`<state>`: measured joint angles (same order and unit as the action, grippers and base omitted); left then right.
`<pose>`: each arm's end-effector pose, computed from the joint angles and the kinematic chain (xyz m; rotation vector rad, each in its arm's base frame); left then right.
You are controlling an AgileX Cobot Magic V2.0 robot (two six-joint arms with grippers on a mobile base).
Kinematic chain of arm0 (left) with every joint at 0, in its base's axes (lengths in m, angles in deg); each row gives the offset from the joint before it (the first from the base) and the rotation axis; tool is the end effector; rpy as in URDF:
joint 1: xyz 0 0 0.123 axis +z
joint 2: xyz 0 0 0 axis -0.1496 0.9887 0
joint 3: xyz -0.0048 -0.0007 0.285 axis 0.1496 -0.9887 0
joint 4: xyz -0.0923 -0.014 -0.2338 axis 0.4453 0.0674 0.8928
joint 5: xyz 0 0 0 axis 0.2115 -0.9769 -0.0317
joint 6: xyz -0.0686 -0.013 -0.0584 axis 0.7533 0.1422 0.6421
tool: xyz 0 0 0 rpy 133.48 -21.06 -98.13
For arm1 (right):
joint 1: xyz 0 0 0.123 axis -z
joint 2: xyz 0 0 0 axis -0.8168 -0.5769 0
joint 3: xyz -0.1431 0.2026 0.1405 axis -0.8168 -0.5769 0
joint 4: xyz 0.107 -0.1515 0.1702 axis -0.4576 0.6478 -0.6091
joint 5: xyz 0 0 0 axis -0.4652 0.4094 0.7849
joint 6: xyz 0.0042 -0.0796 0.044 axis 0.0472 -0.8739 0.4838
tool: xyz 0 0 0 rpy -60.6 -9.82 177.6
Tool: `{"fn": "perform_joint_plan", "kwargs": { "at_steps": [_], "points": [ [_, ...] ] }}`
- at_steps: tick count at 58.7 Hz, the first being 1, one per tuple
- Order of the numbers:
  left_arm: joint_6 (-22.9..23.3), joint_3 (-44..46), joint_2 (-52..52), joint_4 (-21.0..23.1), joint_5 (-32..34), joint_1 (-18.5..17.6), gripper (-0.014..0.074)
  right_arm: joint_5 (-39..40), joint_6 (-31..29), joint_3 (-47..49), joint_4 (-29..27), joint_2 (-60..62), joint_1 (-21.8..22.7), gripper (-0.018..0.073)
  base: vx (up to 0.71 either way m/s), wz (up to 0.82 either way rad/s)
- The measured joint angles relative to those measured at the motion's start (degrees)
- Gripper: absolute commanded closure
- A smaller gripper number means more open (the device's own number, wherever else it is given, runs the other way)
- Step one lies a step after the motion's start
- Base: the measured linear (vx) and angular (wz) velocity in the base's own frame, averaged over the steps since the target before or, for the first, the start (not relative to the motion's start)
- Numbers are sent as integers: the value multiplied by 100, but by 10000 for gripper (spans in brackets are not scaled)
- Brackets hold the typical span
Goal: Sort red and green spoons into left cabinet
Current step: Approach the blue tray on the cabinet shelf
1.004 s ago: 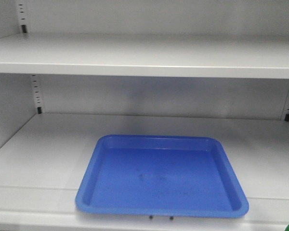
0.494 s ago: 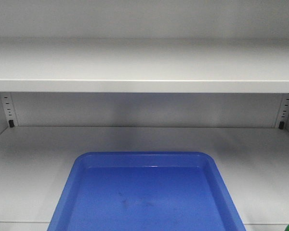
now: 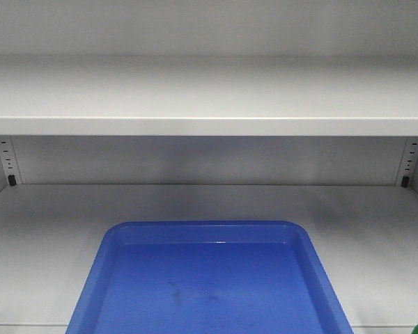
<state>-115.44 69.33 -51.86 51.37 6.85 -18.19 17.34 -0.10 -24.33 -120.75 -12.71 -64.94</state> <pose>0.1043 -0.0392 0.3285 0.3382 1.6314 -0.3025 0.1251 0.0334 0.3263 -0.2254 1.6987 0.2444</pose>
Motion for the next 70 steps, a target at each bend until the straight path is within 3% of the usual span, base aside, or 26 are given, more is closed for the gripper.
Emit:
{"fn": "perform_joint_plan", "kwargs": {
  "at_steps": [49, 59, 70],
  "points": [
    [0, 0, 0, 0, 264, 0, 596, 68, 0, 0, -5, 0, 0, 564, 0, 0],
    [0, 52, 100, 0, 415, 0, 596, 601, -5, 6, -5, -198, 0, 562, 0, 0],
    [-127, 642, 953, 5, 188, 0, 596, 1020, -10, 6, -10, -757, 0, 561, 0, 0]
  ]
}}
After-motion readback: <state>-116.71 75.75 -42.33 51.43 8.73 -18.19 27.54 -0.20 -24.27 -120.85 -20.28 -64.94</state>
